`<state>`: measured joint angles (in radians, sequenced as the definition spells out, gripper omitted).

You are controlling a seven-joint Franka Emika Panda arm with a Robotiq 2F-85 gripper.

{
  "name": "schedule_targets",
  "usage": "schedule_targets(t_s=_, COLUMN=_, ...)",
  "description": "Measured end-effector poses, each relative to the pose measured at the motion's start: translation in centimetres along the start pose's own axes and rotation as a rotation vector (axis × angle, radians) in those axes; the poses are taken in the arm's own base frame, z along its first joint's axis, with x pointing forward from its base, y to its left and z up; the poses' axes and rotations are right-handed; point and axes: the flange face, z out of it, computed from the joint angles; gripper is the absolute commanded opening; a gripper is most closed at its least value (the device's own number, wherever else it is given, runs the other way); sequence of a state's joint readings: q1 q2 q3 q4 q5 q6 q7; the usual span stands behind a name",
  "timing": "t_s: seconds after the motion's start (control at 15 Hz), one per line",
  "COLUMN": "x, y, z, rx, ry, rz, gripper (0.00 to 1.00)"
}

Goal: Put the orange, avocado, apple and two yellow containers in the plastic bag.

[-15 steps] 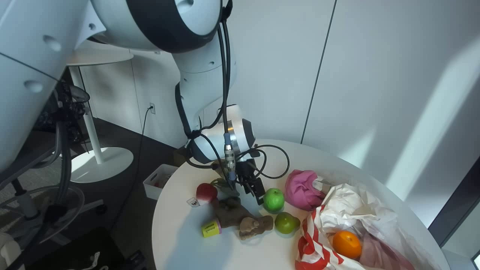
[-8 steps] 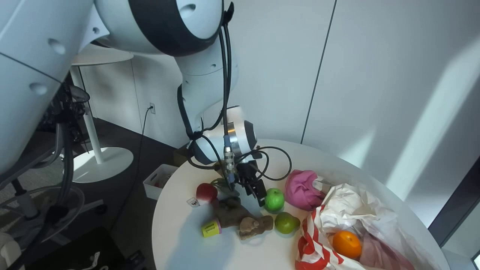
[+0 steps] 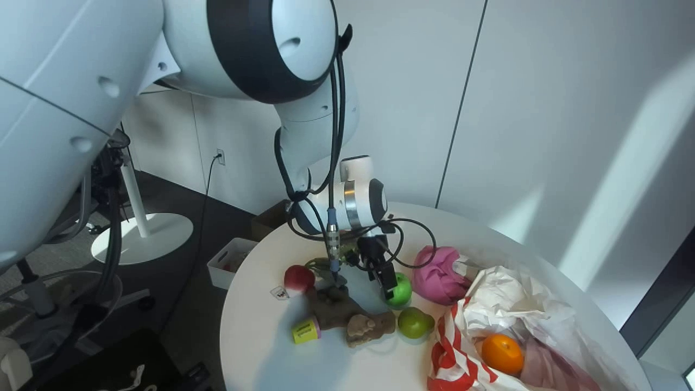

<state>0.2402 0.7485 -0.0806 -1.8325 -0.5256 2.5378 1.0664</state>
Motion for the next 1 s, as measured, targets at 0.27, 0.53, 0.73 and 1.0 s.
schedule_targets(t_s=0.27, x=1.0, y=0.0, z=1.8, rx=0.03, ry=0.004, rz=0.02, gripper=1.0)
schedule_targets(t_s=0.53, x=1.5, y=-0.1, z=2.3, rx=0.042, ry=0.086, rz=-0.007, gripper=0.59)
schedule_targets(t_s=0.73, x=1.3, y=-0.8, z=1.6, rx=0.059, ry=0.124, rz=-0.03, gripper=0.56)
schedule_targets(t_s=1.0, x=2.6, y=-0.4, z=-0.2, rx=0.035, ry=0.198, rz=-0.028, gripper=0.56)
